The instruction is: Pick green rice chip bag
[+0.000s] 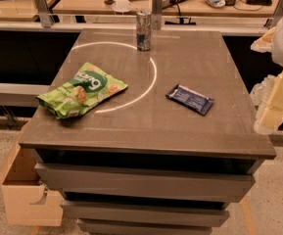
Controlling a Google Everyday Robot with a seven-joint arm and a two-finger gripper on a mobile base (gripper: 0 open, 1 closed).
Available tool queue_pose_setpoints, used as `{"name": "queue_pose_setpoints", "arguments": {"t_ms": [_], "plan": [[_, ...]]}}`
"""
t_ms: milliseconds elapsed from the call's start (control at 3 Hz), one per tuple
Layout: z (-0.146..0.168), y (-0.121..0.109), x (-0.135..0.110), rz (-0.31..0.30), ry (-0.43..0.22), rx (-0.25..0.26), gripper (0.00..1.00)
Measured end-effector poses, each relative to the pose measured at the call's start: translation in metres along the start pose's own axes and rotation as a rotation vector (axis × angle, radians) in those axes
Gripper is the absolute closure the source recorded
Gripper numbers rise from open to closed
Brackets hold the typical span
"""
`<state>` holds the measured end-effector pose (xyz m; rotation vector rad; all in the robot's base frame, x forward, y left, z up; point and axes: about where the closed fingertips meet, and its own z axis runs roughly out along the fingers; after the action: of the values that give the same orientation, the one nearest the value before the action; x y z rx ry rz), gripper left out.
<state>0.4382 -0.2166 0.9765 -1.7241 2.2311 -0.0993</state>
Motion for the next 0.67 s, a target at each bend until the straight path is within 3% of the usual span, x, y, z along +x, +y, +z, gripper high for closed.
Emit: {"name": "queue_pose_setpoints", "arguments": {"t_ms": [333, 667], "plan": [[0.0, 0.0, 0.0, 0.0, 0.0, 0.0, 0.0], [0.01, 0.006, -0.023, -0.01, -0.102, -0.007, 0.0]]}}
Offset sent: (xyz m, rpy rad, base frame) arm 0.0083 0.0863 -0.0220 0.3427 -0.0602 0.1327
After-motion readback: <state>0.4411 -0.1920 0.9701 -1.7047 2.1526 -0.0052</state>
